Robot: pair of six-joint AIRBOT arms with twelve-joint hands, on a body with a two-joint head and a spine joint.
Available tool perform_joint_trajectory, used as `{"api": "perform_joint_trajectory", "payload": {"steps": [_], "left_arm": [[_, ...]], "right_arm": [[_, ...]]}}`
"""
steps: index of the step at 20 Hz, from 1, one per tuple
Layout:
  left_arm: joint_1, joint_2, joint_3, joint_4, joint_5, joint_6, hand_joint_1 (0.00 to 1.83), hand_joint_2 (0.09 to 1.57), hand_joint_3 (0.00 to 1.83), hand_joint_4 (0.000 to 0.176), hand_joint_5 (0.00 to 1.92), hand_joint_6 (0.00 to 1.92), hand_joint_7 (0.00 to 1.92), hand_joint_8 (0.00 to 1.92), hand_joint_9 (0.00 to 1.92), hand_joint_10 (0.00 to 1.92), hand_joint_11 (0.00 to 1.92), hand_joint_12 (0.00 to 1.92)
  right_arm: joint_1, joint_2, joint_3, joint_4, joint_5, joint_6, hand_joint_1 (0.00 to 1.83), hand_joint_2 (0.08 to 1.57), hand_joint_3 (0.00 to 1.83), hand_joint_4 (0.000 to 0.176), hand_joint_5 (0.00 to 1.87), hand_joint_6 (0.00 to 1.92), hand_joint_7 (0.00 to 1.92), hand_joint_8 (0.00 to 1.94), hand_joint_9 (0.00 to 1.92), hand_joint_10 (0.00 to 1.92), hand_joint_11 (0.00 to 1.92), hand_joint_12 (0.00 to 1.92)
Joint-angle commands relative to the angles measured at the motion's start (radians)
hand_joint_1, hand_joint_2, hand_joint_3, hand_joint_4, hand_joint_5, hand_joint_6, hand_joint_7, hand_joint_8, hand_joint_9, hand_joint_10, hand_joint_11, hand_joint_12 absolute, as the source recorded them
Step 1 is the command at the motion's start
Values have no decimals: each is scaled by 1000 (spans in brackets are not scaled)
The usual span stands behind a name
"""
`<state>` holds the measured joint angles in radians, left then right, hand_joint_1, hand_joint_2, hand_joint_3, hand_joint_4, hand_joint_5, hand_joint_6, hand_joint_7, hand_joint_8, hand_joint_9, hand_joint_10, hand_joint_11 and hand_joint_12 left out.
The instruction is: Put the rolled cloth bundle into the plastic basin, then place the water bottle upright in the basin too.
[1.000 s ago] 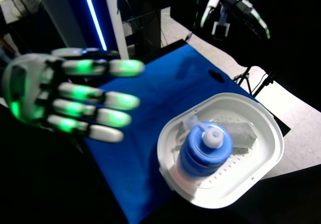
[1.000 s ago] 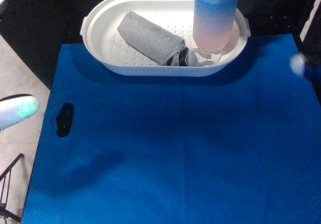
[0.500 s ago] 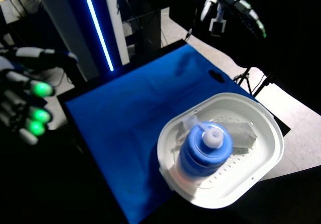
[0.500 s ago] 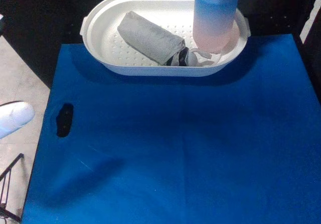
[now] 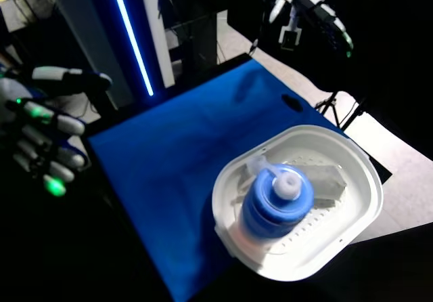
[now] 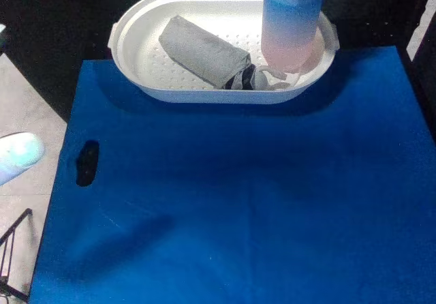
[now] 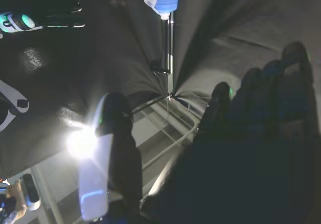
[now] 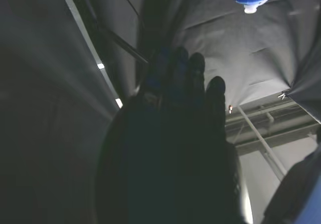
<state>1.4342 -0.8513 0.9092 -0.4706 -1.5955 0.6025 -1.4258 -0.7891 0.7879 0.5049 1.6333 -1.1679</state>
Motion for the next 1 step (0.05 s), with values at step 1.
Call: {"api": "perform_joint_trajectory", "payload": {"steps": [1], "left_arm": [[-24,9,12,15,-136,-13,320,1004,9,176,0,0,0,0,44,7,148,79]], "right_arm": [[15,6,7,-16,129,10,583,1040,8,145,0,0,135,0,133,6,125,68]]}}
